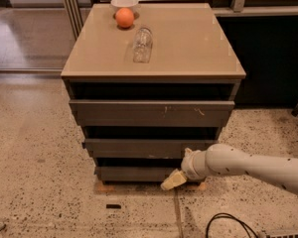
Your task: Open middle drawer
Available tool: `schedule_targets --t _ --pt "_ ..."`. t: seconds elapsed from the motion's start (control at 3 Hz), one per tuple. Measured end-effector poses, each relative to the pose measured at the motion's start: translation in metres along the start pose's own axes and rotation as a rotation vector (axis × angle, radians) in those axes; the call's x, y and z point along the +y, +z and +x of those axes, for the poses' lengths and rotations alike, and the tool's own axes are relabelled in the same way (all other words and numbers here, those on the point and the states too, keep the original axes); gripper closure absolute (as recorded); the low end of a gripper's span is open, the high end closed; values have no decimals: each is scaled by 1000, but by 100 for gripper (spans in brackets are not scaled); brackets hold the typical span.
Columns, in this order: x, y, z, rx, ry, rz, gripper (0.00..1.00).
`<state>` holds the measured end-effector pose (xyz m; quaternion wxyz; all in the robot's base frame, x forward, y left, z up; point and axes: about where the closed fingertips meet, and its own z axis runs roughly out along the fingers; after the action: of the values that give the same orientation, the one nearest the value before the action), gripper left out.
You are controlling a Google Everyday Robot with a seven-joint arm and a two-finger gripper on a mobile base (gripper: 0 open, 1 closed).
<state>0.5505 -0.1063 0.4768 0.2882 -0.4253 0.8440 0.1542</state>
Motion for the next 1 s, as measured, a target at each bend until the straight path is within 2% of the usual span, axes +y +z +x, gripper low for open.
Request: schedule_targets --t 0.33,0.67,1.0 --pt "-19 15 -12 -65 -12 34 0" --pt "-42 33 -27 -122 7 97 0" --pt "-67 75 -39 -152 27 111 0"
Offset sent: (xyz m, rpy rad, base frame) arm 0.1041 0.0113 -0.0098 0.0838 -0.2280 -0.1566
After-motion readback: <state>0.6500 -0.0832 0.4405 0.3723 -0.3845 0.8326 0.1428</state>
